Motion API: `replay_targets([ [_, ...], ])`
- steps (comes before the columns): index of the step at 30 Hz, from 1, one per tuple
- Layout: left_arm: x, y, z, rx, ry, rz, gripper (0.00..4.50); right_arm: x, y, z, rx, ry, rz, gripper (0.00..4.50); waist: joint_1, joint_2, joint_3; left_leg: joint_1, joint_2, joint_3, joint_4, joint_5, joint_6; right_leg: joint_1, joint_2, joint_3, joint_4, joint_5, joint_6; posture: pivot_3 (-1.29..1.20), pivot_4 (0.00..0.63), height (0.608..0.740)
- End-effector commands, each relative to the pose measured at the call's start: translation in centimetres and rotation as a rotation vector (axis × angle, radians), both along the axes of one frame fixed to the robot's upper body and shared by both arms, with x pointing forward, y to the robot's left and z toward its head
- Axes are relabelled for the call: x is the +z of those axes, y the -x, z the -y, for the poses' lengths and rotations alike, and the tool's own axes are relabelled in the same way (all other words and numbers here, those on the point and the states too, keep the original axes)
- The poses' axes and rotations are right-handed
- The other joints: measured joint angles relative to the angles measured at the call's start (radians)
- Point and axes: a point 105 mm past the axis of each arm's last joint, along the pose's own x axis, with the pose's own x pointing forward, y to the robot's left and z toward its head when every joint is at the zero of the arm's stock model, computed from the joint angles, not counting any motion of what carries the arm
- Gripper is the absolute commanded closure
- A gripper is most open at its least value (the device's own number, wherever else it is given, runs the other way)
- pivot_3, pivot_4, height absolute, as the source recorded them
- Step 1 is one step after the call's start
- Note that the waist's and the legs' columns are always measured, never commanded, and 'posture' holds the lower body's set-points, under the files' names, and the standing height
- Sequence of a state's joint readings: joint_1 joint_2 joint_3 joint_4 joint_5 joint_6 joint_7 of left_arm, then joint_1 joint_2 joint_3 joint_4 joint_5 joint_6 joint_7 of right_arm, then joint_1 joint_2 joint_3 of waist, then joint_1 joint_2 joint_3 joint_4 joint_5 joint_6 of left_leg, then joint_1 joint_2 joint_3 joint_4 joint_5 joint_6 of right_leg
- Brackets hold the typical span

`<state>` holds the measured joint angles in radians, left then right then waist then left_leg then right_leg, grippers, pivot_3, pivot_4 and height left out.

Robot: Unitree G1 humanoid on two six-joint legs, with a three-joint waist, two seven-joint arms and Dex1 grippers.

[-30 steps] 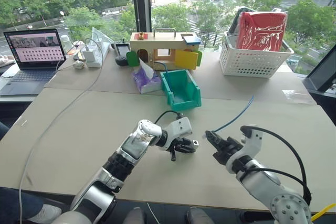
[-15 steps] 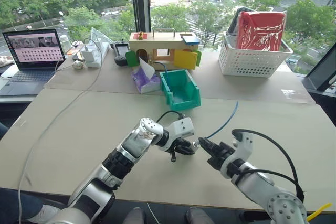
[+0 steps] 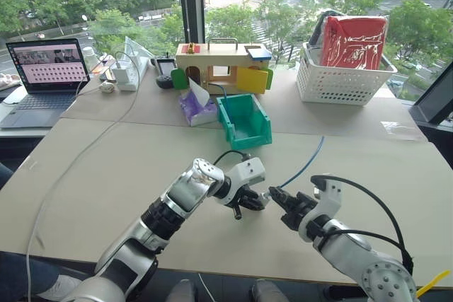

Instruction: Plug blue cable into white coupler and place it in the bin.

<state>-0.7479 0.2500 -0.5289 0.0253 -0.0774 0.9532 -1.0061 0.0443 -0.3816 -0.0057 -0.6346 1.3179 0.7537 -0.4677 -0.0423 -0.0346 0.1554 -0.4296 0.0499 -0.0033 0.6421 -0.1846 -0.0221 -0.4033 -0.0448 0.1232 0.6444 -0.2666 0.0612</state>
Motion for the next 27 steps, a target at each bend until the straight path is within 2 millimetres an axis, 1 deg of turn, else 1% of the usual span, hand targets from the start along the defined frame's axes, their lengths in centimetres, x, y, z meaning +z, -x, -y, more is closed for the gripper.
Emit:
replay_targets([
  [1, -0.3, 0.4, 0.5, -0.01, -0.05, 0.022, 3.88, -1.0, 0.8, -0.5, 0.05, 0.077, -0.051, 4.5, 0.001, 0.0, 0.0, 0.0, 0.0, 0.0, 0.0, 0.0, 0.0, 0.0, 0.0, 0.0, 0.0, 0.0, 0.0, 0.0, 0.15, 0.74],
  [8, -0.1, 0.7, 0.7, -0.011, -0.074, 0.054, 3.88, -1.6, 1.0, -1.1, 0.104, 0.071, -0.09, 4.5, 0.0, 0.0, -0.001, 0.0, 0.0, 0.0, 0.0, 0.0, 0.0, 0.001, 0.0, 0.0, 0.0, 0.0, 0.0, 0.0, 0.15, 0.74],
  [16, -0.2, 1.0, 1.1, -0.004, -0.078, 0.041, 3.88, -2.3, 1.2, -1.0, 0.109, 0.04, -0.136, 4.5, -0.001, -0.002, -0.003, 0.005, 0.0, 0.0, 0.0, 0.0, 0.0, 0.005, 0.0, 0.0, -0.001, -0.001, 0.002, 0.0, 0.15, 0.74],
  [21, -0.4, 1.3, 1.2, -0.001, -0.078, 0.025, 3.88, -2.4, 1.3, -1.7, 0.15, 0.017, -0.151, 4.5, -0.001, -0.004, -0.005, 0.007, 0.0, -0.001, 0.0, 0.0, 0.0, 0.008, 0.0, 0.0, -0.002, -0.002, 0.001, 0.0, 0.15, 0.74],
  [27, -0.6, 1.6, 1.0, 0.005, -0.078, 0.006, 3.88, -3.7, 1.9, -1.8, 0.167, 0.012, -0.197, 4.5, -0.001, -0.005, -0.007, 0.007, 0.0, -0.001, 0.0, 0.0, 0.001, 0.008, 0.0, 0.0, -0.002, -0.002, 0.001, 0.0, 0.15, 0.74],
])
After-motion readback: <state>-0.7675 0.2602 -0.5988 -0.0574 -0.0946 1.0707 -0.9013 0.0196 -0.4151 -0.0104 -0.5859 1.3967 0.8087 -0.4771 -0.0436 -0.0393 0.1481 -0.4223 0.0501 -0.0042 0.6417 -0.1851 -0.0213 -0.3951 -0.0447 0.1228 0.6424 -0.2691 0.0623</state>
